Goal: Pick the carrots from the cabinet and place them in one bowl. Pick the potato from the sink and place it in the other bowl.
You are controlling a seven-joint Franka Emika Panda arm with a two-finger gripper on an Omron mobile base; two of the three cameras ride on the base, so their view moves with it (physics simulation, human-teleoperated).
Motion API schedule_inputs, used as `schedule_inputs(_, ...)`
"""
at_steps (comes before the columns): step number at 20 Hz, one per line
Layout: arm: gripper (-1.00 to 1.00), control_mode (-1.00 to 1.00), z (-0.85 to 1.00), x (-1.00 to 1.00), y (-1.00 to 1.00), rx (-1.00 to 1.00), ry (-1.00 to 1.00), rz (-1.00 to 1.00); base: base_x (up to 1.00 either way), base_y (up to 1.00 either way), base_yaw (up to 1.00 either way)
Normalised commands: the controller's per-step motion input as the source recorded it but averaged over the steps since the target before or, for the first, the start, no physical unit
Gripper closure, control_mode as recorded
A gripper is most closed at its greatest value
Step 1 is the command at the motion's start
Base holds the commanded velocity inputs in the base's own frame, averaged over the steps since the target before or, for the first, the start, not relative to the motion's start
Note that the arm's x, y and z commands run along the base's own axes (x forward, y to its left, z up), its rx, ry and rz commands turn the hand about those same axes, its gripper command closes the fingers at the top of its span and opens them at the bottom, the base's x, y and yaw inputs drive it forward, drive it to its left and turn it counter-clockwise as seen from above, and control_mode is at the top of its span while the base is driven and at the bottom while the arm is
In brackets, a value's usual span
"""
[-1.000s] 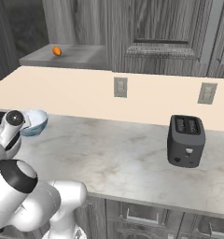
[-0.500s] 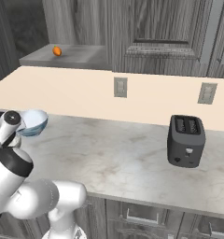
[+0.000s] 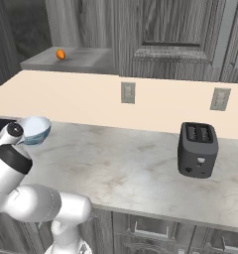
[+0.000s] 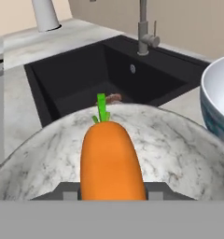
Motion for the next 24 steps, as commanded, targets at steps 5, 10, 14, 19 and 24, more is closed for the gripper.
schedule_inputs(5,1.0,-1.0,-0.39,0.0,0.1,0.0,0.0,0.07,0.0,0.0,0.0)
schedule_inputs(10,1.0,-1.0,-0.19,0.02,0.1,0.0,0.0,0.01,0.0,0.0,0.0)
schedule_inputs(14,1.0,-1.0,-0.08,0.01,0.19,0.0,0.0,0.0,0.0,0.0,0.0)
schedule_inputs(19,1.0,-1.0,0.0,-0.31,0.29,0.0,0.0,0.0,0.0,0.0,0.0)
schedule_inputs(24,-1.0,-1.0,0.0,-0.41,0.16,-0.01,0.0,0.01,0.0,0.0,0.0)
